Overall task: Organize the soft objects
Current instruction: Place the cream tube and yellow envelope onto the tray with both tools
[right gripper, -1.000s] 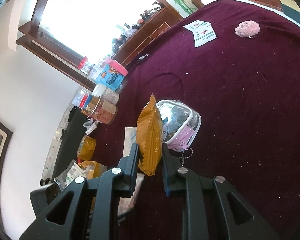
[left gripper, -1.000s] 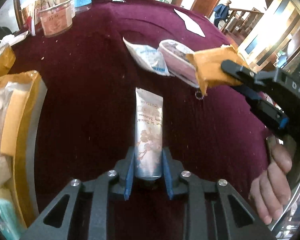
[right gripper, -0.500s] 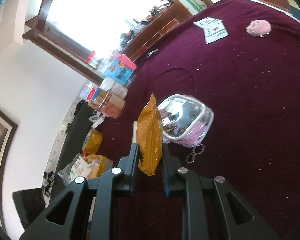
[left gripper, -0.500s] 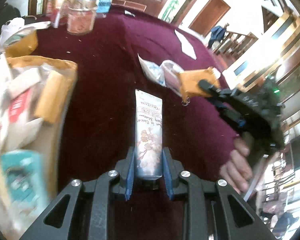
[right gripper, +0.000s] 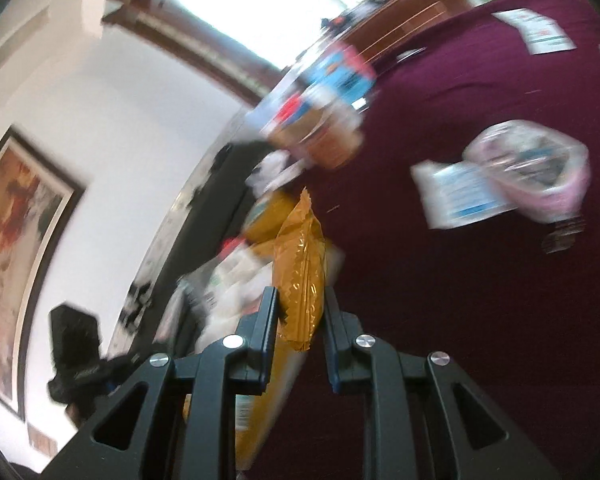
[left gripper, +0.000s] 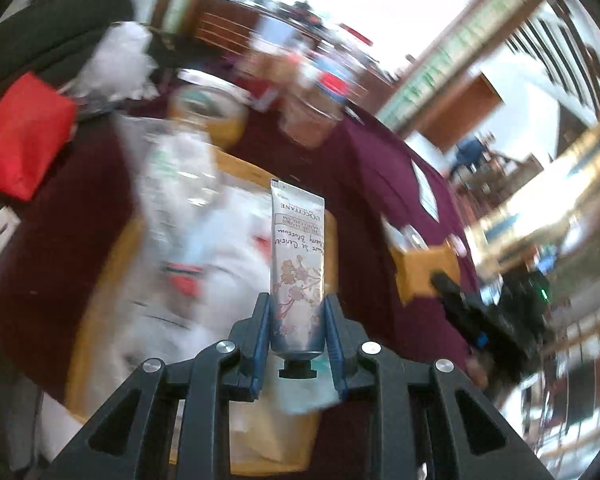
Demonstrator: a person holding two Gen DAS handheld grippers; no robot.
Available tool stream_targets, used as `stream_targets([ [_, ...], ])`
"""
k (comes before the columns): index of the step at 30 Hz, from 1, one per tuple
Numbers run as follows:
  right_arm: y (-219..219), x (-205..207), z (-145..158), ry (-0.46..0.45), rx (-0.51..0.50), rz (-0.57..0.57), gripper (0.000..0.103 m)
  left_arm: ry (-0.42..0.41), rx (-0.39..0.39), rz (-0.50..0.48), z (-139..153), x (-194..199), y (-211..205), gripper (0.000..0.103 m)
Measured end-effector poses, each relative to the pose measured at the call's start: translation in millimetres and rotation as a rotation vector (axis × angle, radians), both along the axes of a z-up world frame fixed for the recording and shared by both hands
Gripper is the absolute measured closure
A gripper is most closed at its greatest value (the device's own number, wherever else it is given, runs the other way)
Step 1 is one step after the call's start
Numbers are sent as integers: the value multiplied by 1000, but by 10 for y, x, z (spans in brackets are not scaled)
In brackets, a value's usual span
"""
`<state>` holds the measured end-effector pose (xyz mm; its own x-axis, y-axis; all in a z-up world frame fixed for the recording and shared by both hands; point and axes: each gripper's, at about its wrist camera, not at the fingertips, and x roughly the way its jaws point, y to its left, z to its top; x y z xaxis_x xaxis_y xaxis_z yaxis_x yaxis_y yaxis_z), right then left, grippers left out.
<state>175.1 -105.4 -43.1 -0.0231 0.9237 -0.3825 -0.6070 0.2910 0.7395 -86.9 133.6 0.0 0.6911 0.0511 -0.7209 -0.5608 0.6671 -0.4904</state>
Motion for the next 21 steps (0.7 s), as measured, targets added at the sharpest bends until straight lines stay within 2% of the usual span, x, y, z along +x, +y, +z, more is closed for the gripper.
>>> stream_targets([
  [4,549,-377,82,-3,-3,125,83,0,-25,62,-112,-88,293,77],
  [7,914,-540,73,19,-11,188,82,3,-43,60,-199,-53,418,77],
  [11,1219,-585,-11,77,-39,197,82,28,-47,49,-303,30,494,77],
  [14,1336,-613,-80,86,-86,186,82,48,-58,36,-398,44,515,77],
  [19,1567,-681,-172,101,-140,206,82,86,-1,32,-450,49,446,77],
  [21,1648,-735,-161,71,-172,198,81,88,6,38,-470,43,431,77],
])
